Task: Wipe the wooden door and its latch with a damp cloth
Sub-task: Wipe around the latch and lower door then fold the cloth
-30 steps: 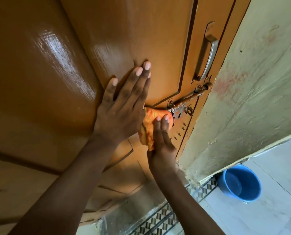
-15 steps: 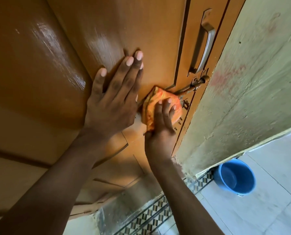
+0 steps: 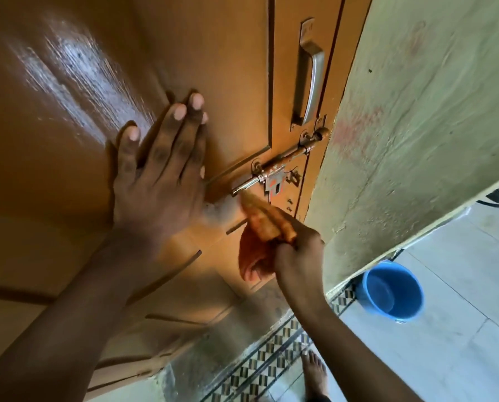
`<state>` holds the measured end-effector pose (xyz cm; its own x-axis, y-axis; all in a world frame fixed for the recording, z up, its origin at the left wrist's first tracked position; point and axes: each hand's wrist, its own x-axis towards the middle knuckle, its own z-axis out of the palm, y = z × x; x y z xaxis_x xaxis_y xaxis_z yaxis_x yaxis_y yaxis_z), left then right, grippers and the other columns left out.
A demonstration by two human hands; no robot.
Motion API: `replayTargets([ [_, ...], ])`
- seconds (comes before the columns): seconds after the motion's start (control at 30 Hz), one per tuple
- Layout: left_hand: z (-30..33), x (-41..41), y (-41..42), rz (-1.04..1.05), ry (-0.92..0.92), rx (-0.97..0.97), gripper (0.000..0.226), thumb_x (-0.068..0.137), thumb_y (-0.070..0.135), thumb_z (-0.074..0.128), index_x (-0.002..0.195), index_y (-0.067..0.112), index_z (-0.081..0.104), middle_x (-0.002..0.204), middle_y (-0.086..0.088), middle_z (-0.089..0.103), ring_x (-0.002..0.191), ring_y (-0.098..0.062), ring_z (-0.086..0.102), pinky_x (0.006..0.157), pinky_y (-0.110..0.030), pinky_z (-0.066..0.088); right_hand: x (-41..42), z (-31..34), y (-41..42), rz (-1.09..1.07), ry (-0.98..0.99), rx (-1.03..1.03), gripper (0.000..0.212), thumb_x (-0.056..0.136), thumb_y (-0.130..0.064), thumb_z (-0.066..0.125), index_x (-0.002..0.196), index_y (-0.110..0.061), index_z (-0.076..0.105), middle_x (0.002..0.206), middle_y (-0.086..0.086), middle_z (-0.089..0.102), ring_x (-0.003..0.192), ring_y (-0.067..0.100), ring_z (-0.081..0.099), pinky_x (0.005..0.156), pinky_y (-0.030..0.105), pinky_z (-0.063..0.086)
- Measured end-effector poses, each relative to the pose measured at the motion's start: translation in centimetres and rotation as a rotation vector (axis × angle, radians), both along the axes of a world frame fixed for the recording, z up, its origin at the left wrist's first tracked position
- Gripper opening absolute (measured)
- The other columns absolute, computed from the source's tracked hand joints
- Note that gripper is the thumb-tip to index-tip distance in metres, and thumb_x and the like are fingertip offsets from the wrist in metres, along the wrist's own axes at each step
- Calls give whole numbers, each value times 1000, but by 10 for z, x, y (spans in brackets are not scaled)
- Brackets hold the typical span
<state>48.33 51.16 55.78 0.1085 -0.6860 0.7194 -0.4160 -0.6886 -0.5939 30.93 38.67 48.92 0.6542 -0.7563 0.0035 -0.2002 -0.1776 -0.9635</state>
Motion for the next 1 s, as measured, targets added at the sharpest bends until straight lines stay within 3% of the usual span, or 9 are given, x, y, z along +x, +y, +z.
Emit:
replayTargets([
  [0.07,-1,2,0,6,-23,8,69,105,33,47,166,8,30,172,-6,29,161,-19,12,128,-48,-1,5,7,4,-211,-77,364,25,90,9,55,80,-9,69,73,0,71,69,15,68,64,37,59],
  [0.13,0,1,0,9,-18,19,69,105,33,46,166,8,28,172,-6,29,159,-20,18,127,-48,-1,22,20,3,-319,-223,784,12,96,2,61,93,-8,67,91,11,73,87,30,73,75,47,64],
  [0.2,1,0,0,8,-2,23,69,105,33,44,167,7,27,172,-6,28,159,-20,19,126,-48,0,46,31,5,-345,-302,921,12,99,1,60,94,-8,67,87,8,71,81,24,72,67,37,62],
  [0.33,1,0,-2,-5,16,21,72,103,34,47,167,8,26,173,-5,26,161,-20,20,125,-49,2,63,44,38,-270,-175,447,34,91,9,54,71,-15,64,56,-12,61,48,0,57,51,23,48],
  [0.43,0,1,-2,-2,9,36,72,104,34,45,168,9,23,173,-5,26,159,-20,21,124,-48,2,44,34,47,-127,-91,375,43,86,21,41,72,-15,61,55,-9,57,42,-6,57,41,7,39],
  [0.6,1,3,-1,-13,-27,27,69,105,33,42,167,6,26,171,-7,31,157,-20,24,122,-48,4,17,18,39,-262,-159,201,35,76,15,42,76,-10,67,55,-10,62,44,6,52,40,29,41],
  [0.7,1,2,-2,-15,-33,23,68,105,33,41,166,6,28,171,-7,32,157,-20,25,123,-48,4,31,18,27,-288,-267,-124,52,75,14,48,113,-8,76,93,12,80,78,31,76,60,43,62],
  [0.8,2,2,-2,-20,-3,22,67,107,33,41,166,7,27,172,-6,29,161,-21,23,125,-48,0,58,7,21,-61,-47,-542,62,81,6,56,142,-4,61,152,20,55,143,45,48,95,53,61],
  [1.0,0,2,-2,-16,-3,23,64,109,35,38,165,7,30,171,-6,33,159,-19,23,125,-48,0,45,-19,-14,100,33,-898,52,90,-10,47,139,-2,63,151,17,56,143,46,44,74,51,66],
])
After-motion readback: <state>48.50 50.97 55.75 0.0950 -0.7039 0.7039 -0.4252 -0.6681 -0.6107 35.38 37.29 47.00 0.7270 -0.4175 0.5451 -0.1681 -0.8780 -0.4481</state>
